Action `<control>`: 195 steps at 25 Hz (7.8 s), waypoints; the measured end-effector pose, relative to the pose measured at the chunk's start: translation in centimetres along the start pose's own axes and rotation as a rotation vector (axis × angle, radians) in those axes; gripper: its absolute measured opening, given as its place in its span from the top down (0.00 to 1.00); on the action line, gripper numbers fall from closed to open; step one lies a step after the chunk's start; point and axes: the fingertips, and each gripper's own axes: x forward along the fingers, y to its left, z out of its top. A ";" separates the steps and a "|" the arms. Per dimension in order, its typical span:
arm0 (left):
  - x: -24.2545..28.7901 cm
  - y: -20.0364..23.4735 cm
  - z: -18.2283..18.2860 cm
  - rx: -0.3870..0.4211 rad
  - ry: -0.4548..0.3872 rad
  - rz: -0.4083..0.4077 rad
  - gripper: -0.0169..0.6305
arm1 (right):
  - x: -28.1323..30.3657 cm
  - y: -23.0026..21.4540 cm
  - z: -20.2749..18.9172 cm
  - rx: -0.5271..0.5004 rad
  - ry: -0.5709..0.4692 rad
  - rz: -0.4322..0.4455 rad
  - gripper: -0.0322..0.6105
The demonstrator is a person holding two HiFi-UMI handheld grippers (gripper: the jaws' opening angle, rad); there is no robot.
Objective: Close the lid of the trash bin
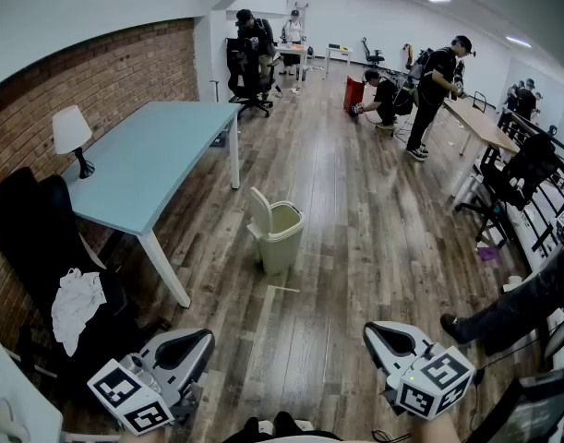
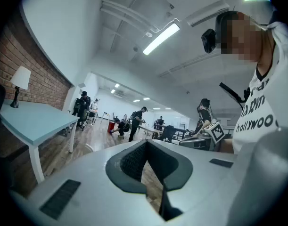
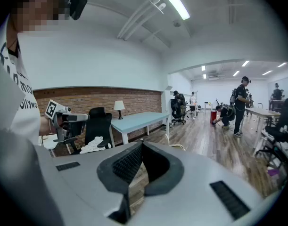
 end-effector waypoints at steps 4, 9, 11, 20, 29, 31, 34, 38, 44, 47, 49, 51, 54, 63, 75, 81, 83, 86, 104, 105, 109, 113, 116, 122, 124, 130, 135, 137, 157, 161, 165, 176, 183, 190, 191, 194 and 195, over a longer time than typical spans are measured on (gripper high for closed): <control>-0.5 0.9 0.8 0.001 -0.028 -0.009 0.96 | 0.8 0.1 0.5 -0.005 -0.004 -0.004 0.94; -1.2 1.8 2.1 0.028 -0.079 -0.032 0.96 | 2.2 0.5 1.4 0.001 -0.028 -0.006 0.94; -1.5 2.5 2.2 0.026 -0.096 -0.041 0.96 | 2.9 0.9 1.5 0.004 -0.028 -0.006 0.94; -0.6 4.0 1.6 0.184 -0.088 -0.040 0.96 | 6.3 2.0 0.9 -0.123 0.021 -0.003 0.94; 4.9 13.5 1.1 0.068 -0.027 0.082 0.96 | 16.2 -2.9 2.8 -0.094 0.006 0.068 0.94; 7.2 14.8 1.5 0.072 -0.008 0.098 0.96 | 18.2 -5.6 4.3 -0.097 -0.013 0.070 0.94; 10.3 17.7 2.5 0.074 -0.008 0.139 0.96 | 21.5 -9.3 6.2 -0.165 0.007 0.072 0.94; 14.1 21.3 3.3 0.063 -0.018 0.168 0.96 | 25.1 -13.8 7.2 -0.194 0.039 0.072 0.94; 19.0 25.5 2.9 0.079 0.015 0.209 0.96 | 29.6 -19.1 7.9 -0.174 0.058 0.107 0.94; 20.9 27.0 2.9 0.079 0.008 0.216 0.96 | 31.5 -20.6 8.0 -0.182 0.074 0.116 0.94; 22.0 28.1 2.8 0.069 0.011 0.221 0.96 | 32.8 -21.0 8.1 -0.185 0.083 0.128 0.94; 23.2 29.1 2.8 0.052 0.017 0.226 0.96 | 34.2 -21.3 8.2 -0.189 0.089 0.133 0.94; 24.9 30.3 3.1 0.046 0.028 0.213 0.96 | 36.1 -21.8 8.2 -0.190 0.102 0.142 0.94; 29.3 37.8 3.6 0.033 0.055 0.149 0.96 | 44.0 -23.5 9.3 -0.177 0.149 0.137 0.94; 35.4 50.3 6.5 -0.004 0.103 0.074 0.96 | 57.1 -25.1 12.7 -0.129 0.196 0.127 0.94; 36.9 54.7 7.2 -0.003 0.122 0.045 0.96 | 61.8 -25.4 13.9 -0.129 0.217 0.113 0.94; 37.4 55.8 7.2 -0.006 0.126 0.034 0.96 | 63.1 -25.5 14.0 -0.121 0.225 0.114 0.94; 38.4 57.0 6.9 -0.012 0.128 0.012 0.96 | 64.9 -25.7 13.9 -0.116 0.239 0.118 0.94; 45.0 61.8 4.4 -0.135 0.148 0.106 0.96 | 75.7 -25.5 8.5 -0.245 0.426 0.417 0.94; 45.3 61.9 4.0 -0.144 0.156 0.121 0.96 | 76.2 -25.2 7.8 -0.277 0.449 0.454 0.94; 46.8 62.2 2.7 -0.183 0.168 0.180 0.96 | 77.9 -25.2 3.8 -0.416 0.556 0.578 0.94; 48.3 61.9 2.0 -0.197 0.180 0.234 0.96 | 79.4 -25.7 -0.8 -0.519 0.641 0.689 0.94; 49.1 61.9 1.4 -0.196 0.206 0.280 0.96 | 80.5 -25.7 -3.3 -0.587 0.663 0.759 0.94; 50.0 61.5 0.6 -0.210 0.225 0.370 0.96 | 81.2 -26.2 -6.9 -0.792 0.693 0.854 0.94; 50.2 61.5 0.3 -0.225 0.226 0.397 0.96 | 81.0 -26.8 -7.9 -0.871 0.714 0.870 0.94; 51.8 61.3 -0.4 -0.234 0.215 0.424 0.96 | 81.1 -29.1 -8.7 -0.829 0.728 0.861 0.94; 53.0 60.9 -0.2 -0.230 0.216 0.414 0.96 | 81.0 -31.2 -8.6 -0.812 0.740 0.824 0.94; 53.5 60.7 -0.2 -0.231 0.218 0.407 0.96 | 81.0 -32.4 -8.8 -0.824 0.749 0.803 0.94; 55.9 61.3 -0.4 -0.231 0.196 0.438 0.96 | 81.0 -32.5 -5.6 -0.448 0.645 0.859 0.94; 54.8 62.1 -0.2 -0.240 0.179 0.482 0.96 | 81.5 -29.3 -6.0 -0.546 0.650 0.951 0.94; 54.3 62.4 0.2 -0.225 0.171 0.493 0.96 | 81.7 -28.2 -6.3 -0.577 0.663 0.983 0.94; 52.8 63.1 0.0 -0.241 0.161 0.527 0.96 | 81.7 -30.9 -10.1 -0.698 0.805 0.945 0.94; 53.1 63.5 -0.3 -0.253 0.173 0.512 0.96 | 81.6 -35.6 -12.2 -0.675 0.912 0.853 0.94; 54.5 63.9 -1.1 -0.263 0.196 0.485 0.96 | 82.0 -40.4 -14.3 -0.595 0.987 0.749 0.94; 54.7 64.0 -1.2 -0.265 0.200 0.484 0.96 | 82.2 -41.1 -14.6 -0.586 0.993 0.732 0.94; 55.0 64.3 -1.5 -0.271 0.216 0.480 0.96 | 82.6 -43.3 -15.6 -0.534 1.014 0.657 0.94; 55.1 64.4 -1.6 -0.273 0.222 0.479 0.96 | 82.8 -44.0 -16.0 -0.511 1.023 0.629 0.94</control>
